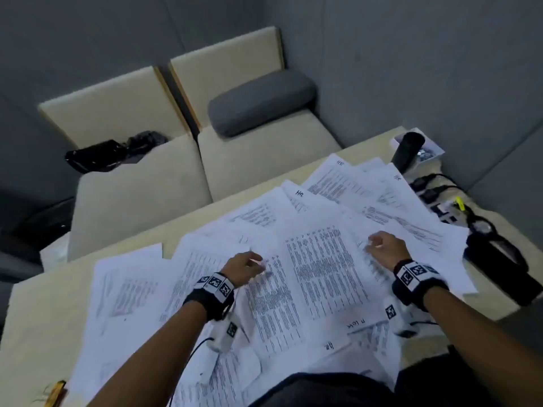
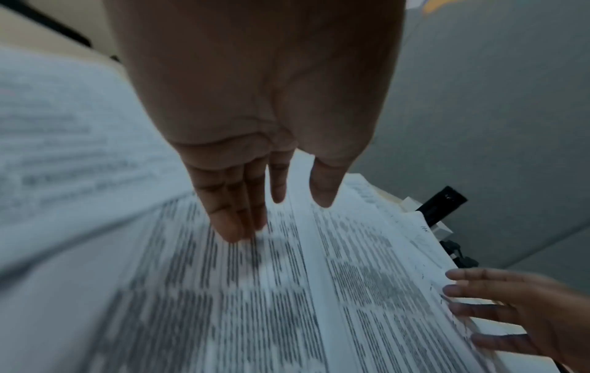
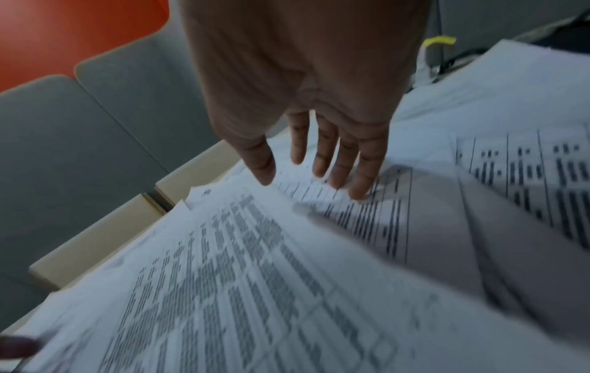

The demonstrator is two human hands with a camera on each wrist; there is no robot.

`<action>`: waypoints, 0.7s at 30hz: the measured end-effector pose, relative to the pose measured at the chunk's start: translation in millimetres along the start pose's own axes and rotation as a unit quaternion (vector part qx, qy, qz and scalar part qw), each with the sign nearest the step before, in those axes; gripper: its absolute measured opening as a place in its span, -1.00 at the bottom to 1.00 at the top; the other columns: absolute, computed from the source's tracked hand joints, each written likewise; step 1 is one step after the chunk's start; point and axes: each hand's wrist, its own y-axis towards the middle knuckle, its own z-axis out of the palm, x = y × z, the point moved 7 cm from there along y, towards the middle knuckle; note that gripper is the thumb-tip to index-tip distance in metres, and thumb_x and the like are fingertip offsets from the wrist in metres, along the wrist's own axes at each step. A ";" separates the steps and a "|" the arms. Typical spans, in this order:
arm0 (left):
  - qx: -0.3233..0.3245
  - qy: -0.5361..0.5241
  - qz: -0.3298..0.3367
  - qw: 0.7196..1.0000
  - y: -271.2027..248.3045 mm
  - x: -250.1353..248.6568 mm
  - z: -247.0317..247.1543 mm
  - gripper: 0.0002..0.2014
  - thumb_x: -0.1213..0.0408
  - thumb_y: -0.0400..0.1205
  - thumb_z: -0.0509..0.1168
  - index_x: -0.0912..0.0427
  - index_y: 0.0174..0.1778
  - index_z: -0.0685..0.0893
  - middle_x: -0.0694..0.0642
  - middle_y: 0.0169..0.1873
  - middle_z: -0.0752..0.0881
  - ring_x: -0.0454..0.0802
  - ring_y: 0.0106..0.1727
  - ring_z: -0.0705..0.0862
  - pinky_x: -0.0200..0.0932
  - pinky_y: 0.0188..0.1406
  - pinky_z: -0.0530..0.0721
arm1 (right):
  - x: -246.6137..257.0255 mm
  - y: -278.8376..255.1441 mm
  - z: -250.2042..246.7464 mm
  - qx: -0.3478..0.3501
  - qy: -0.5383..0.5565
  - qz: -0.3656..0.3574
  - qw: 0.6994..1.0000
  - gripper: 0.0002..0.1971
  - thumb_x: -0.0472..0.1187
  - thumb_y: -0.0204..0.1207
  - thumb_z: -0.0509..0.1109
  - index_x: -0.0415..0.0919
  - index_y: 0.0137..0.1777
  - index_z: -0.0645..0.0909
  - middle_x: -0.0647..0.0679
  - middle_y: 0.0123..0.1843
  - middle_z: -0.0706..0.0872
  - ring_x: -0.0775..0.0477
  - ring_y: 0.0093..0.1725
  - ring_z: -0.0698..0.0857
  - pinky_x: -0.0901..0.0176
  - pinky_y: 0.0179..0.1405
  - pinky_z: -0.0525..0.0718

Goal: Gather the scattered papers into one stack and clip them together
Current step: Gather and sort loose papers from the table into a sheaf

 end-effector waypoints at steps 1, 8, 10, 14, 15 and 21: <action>0.004 -0.027 -0.024 0.999 9.3 2.7 11.8 -0.62 0.12 0.66 0.33 0.18 0.36 0.55 0.13 0.10 0.70 0.18 0.13 0.74 0.01 0.05 0.74 | -5.0 2.1 5.4 -0.008 0.004 0.001 1.000 -0.62 -0.21 0.51 0.47 -0.26 0.31 0.60 -0.24 0.30 0.68 -0.22 0.24 0.66 0.07 0.26 0.56; -0.075 -0.158 -0.085 0.981 32.0 5.6 66.1 -0.62 0.12 0.60 0.40 0.12 0.29 0.53 0.12 0.03 0.71 0.10 -0.07 0.74 0.09 0.17 0.72 | 1.7 -18.5 67.6 0.061 0.071 0.015 0.995 -0.39 -0.05 0.47 0.51 -0.12 0.49 0.42 -0.10 0.36 0.67 -0.12 0.22 0.69 -0.02 0.34 0.61; -0.102 -0.187 -0.094 0.972 30.7 4.6 70.2 -0.74 0.14 0.58 0.43 0.15 0.09 0.58 0.13 -0.14 0.69 0.07 -0.21 0.66 0.06 0.06 0.73 | -0.6 -25.1 91.4 0.100 0.056 0.003 0.993 -0.39 0.08 0.48 0.42 -0.06 0.51 0.42 -0.08 0.41 0.66 -0.15 0.29 0.70 -0.22 0.38 0.60; -0.086 -0.195 -0.093 0.973 27.5 12.6 75.5 -0.81 0.18 0.53 0.49 0.12 -0.34 0.66 0.07 -0.37 0.73 0.13 -0.28 0.72 0.03 -0.12 0.76 | 3.1 -45.2 107.0 0.114 0.121 -0.034 0.985 -0.48 0.06 0.56 0.34 0.09 0.53 0.44 -0.10 0.14 0.79 -0.20 0.08 0.79 -0.19 0.15 0.75; -0.080 -0.190 -0.086 0.975 24.3 13.4 74.6 -0.84 0.19 0.52 0.50 0.12 -0.32 0.69 0.08 -0.34 0.76 0.12 -0.27 0.74 0.07 -0.07 0.77 | 4.0 -50.6 106.9 0.123 0.166 -0.035 0.978 -0.52 0.03 0.56 0.38 0.09 0.49 0.50 -0.07 0.13 0.80 -0.17 0.12 0.78 -0.21 0.19 0.73; -0.190 -0.220 -0.080 0.953 -14.1 48.8 27.0 -0.97 0.42 0.56 0.39 0.27 -0.11 0.71 0.11 -0.38 0.73 -0.03 -0.44 0.68 -0.24 -0.50 0.66 | -20.6 -52.2 72.0 0.012 0.191 -0.016 0.981 -0.79 -0.21 0.51 0.50 -0.06 0.14 0.71 0.02 0.10 0.79 0.00 0.11 0.75 -0.06 0.19 0.74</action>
